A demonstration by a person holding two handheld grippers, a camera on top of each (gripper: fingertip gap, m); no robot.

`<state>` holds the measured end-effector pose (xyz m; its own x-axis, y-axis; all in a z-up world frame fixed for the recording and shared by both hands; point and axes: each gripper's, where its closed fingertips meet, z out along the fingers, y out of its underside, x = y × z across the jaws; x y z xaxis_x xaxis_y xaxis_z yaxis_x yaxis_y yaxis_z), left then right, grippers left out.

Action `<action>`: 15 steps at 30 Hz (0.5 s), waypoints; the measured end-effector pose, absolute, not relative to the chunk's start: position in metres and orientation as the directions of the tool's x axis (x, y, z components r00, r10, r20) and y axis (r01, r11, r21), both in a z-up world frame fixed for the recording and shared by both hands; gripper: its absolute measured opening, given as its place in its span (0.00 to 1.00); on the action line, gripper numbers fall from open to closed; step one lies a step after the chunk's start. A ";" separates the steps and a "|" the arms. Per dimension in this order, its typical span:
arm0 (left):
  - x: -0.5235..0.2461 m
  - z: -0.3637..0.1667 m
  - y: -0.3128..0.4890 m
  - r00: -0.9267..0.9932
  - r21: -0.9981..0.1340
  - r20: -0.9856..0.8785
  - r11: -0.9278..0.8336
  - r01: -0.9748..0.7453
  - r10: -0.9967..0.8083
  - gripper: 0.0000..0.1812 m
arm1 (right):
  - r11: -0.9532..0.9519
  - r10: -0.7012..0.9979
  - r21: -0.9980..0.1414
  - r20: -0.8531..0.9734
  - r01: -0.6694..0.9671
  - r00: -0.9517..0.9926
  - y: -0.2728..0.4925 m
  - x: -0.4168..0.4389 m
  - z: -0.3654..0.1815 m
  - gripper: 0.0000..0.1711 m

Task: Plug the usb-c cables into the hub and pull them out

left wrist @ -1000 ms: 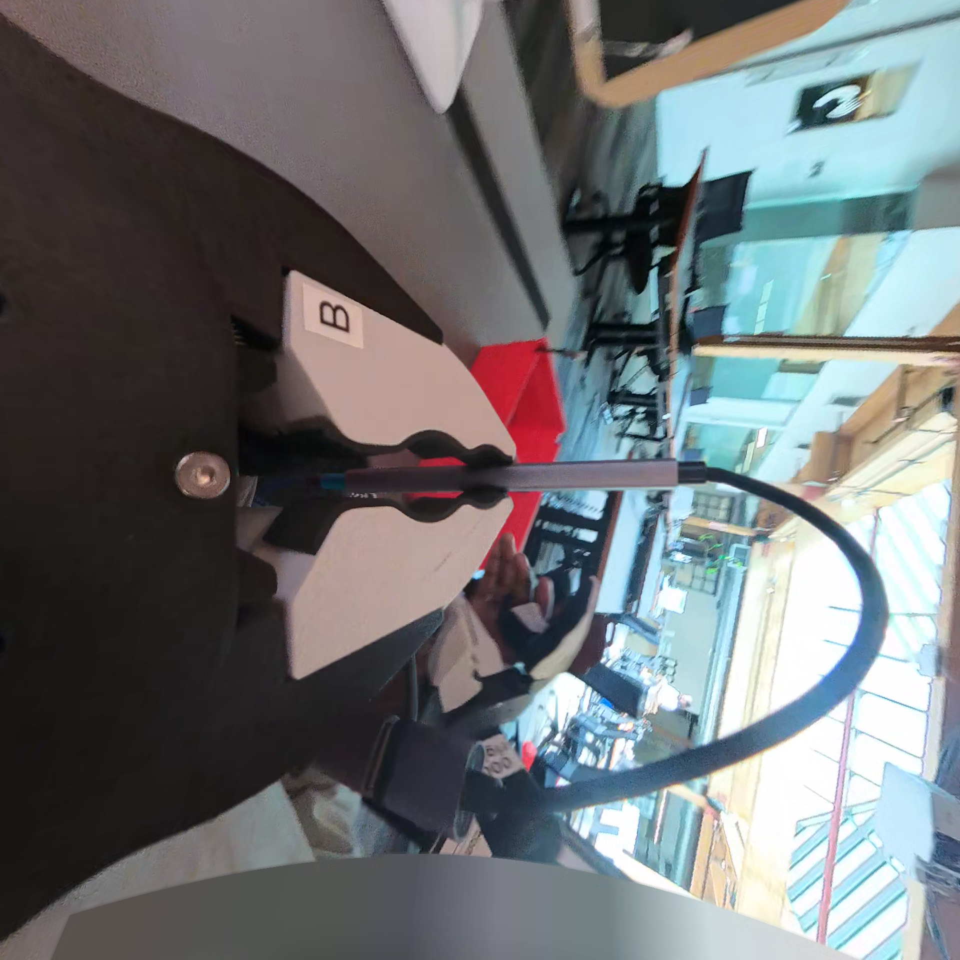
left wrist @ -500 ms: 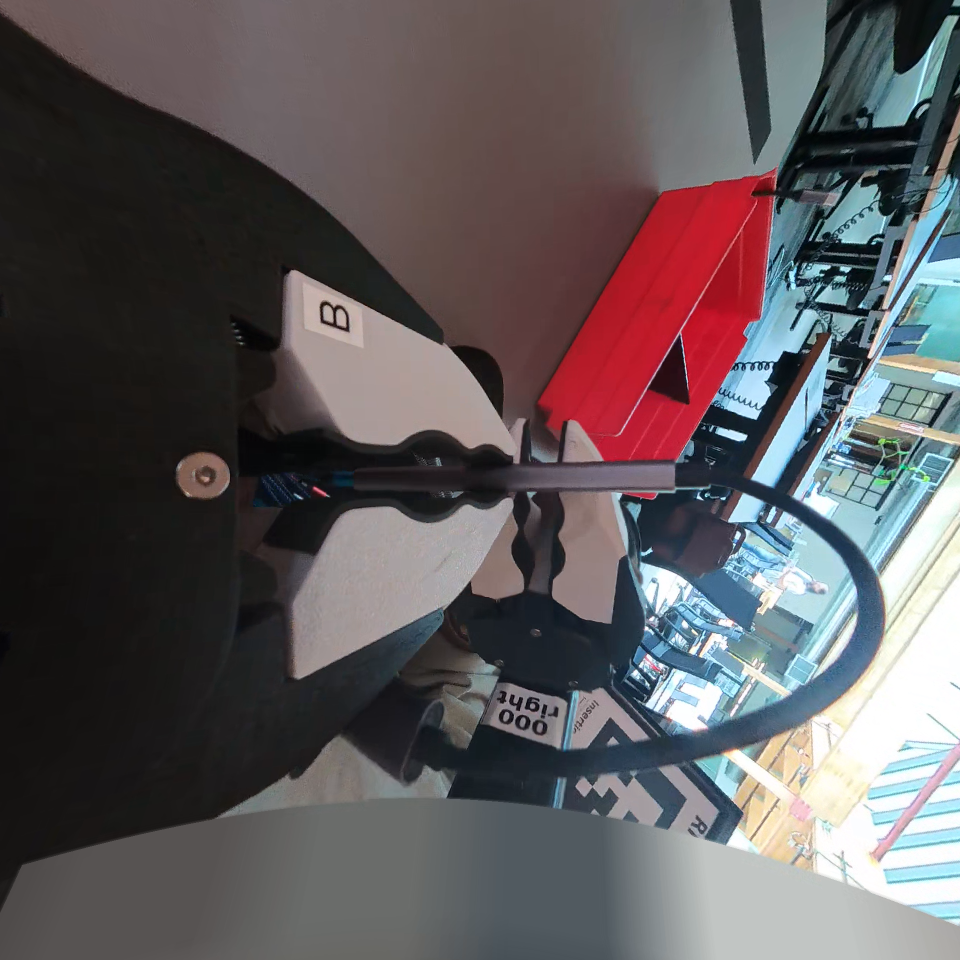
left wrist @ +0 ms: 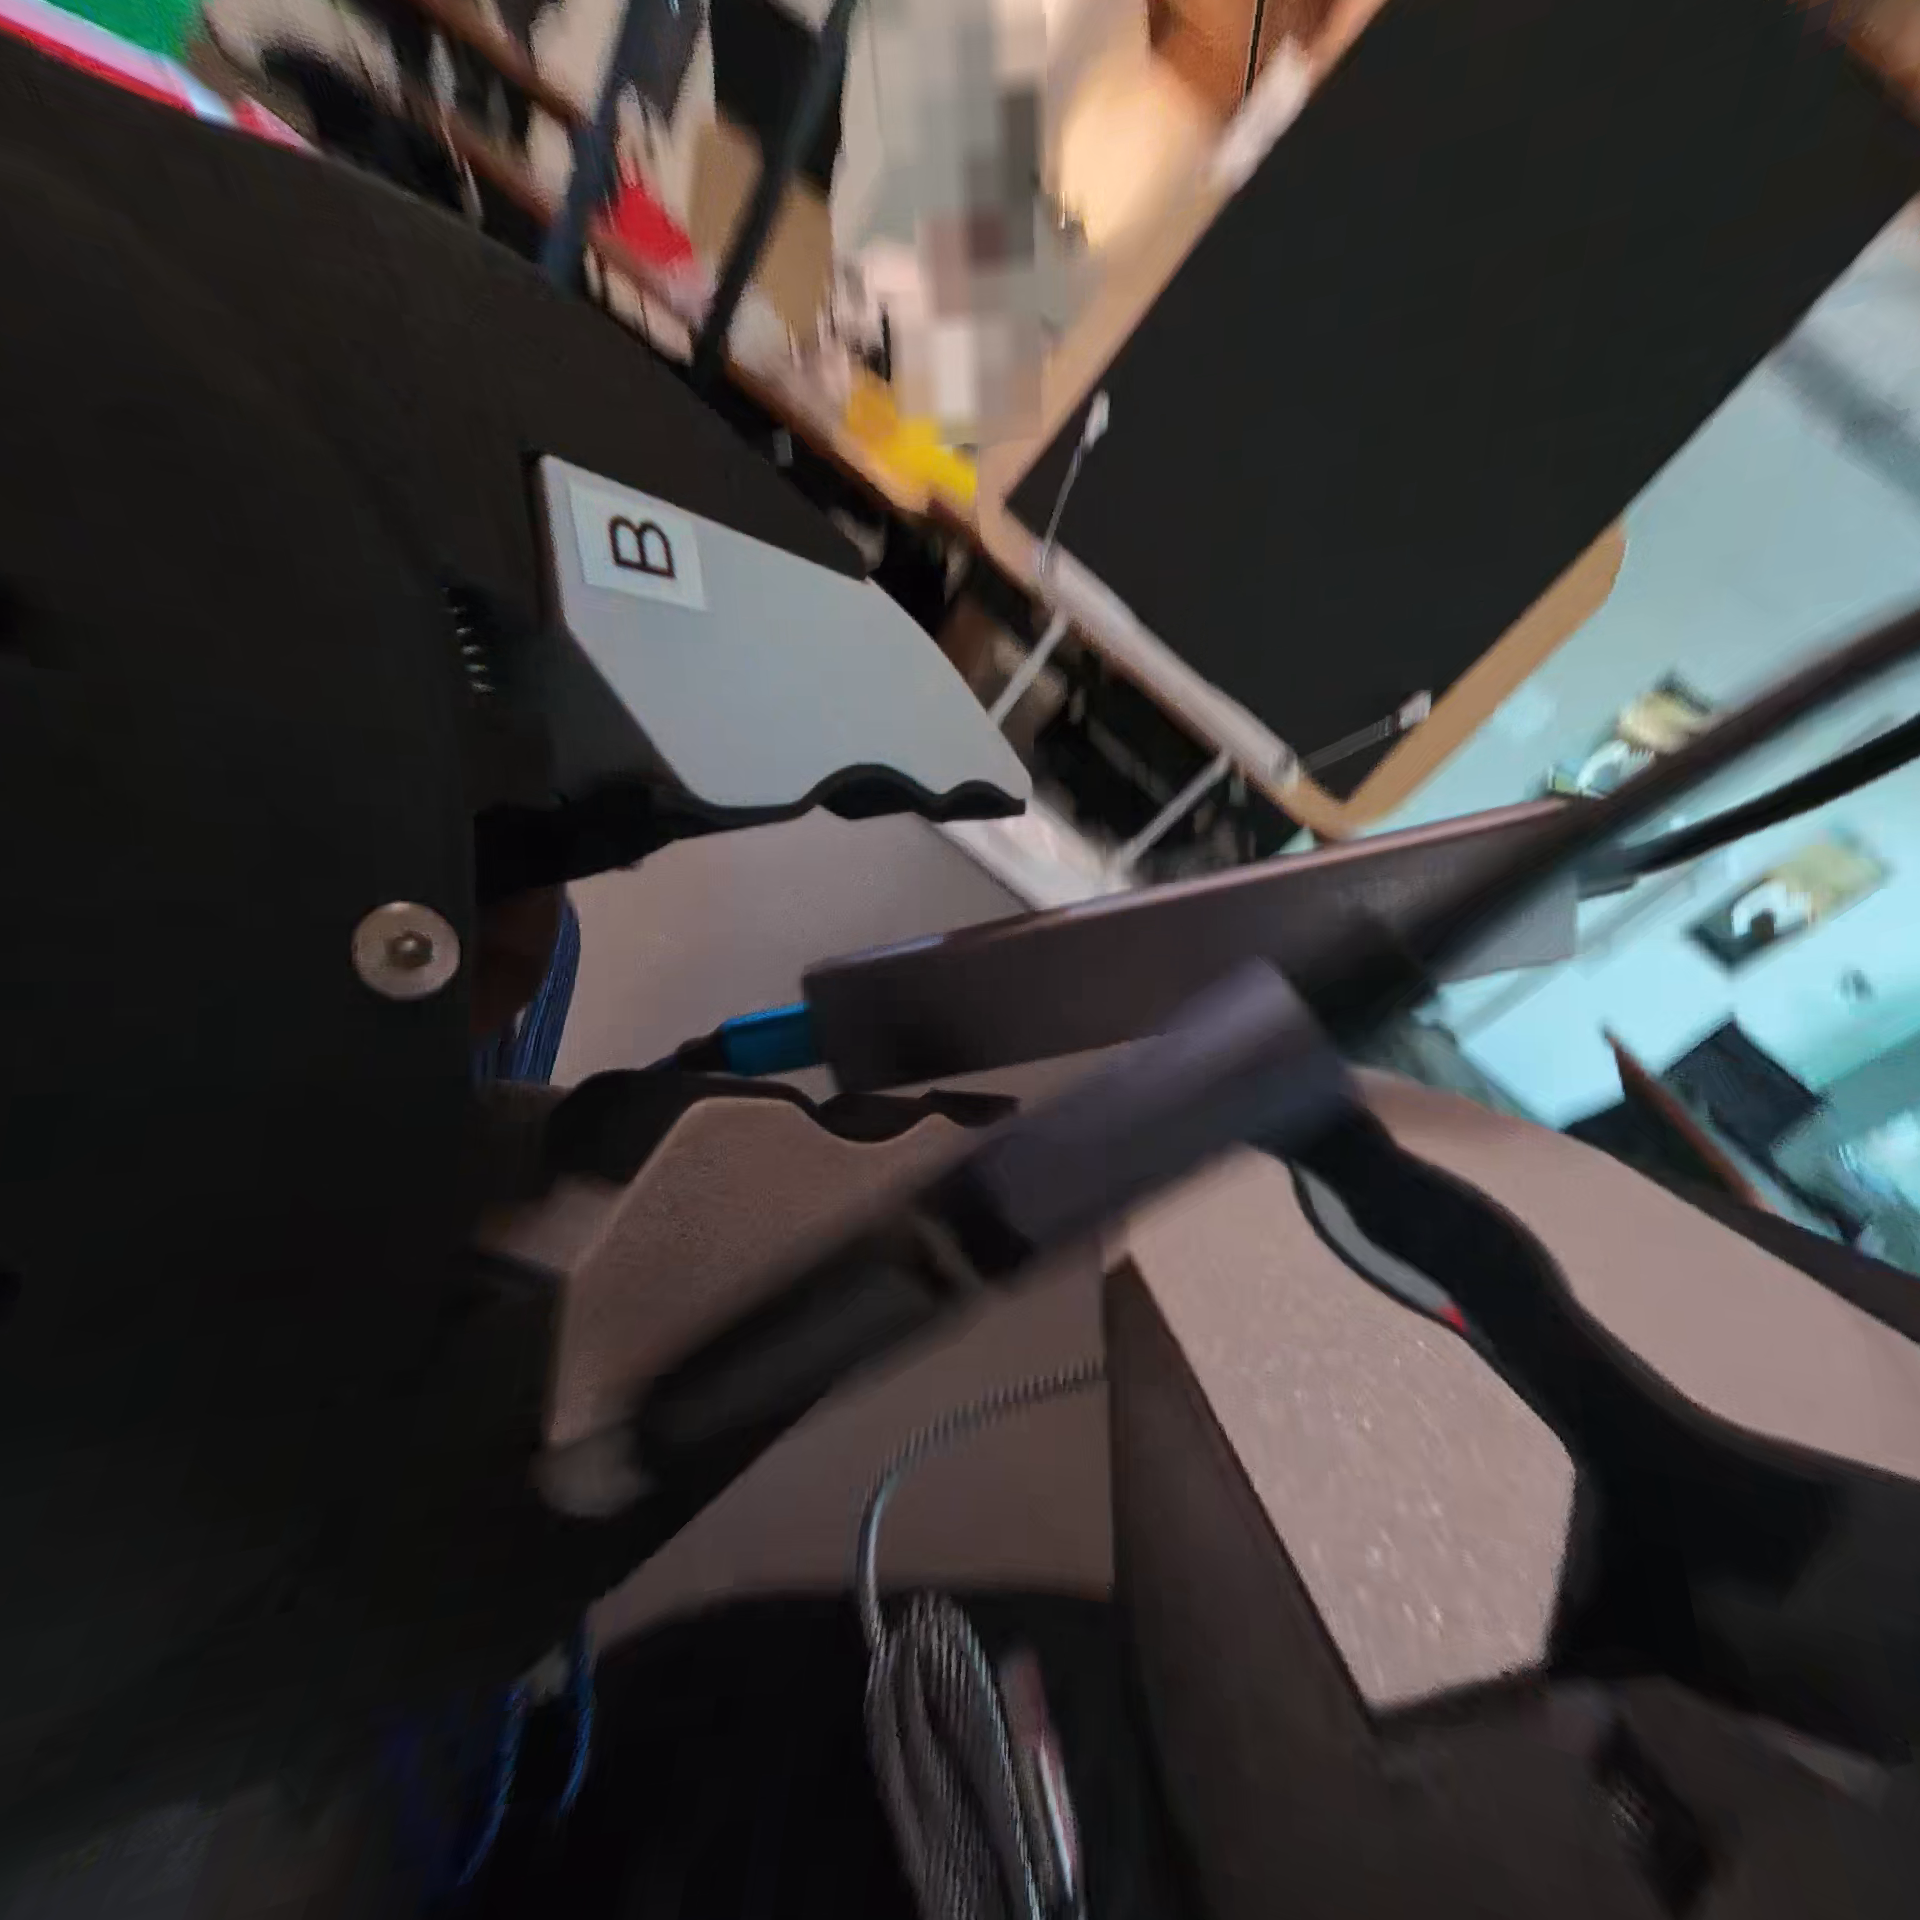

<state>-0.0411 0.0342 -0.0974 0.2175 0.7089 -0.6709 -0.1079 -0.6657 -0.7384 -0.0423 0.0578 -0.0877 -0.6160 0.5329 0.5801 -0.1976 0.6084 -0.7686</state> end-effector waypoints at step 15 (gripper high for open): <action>-0.069 -0.179 0.039 0.552 -0.916 -0.017 -0.234 0.326 0.834 0.11 | 0.790 0.428 -0.564 0.787 -0.238 -0.445 0.054 -0.067 -0.157 0.06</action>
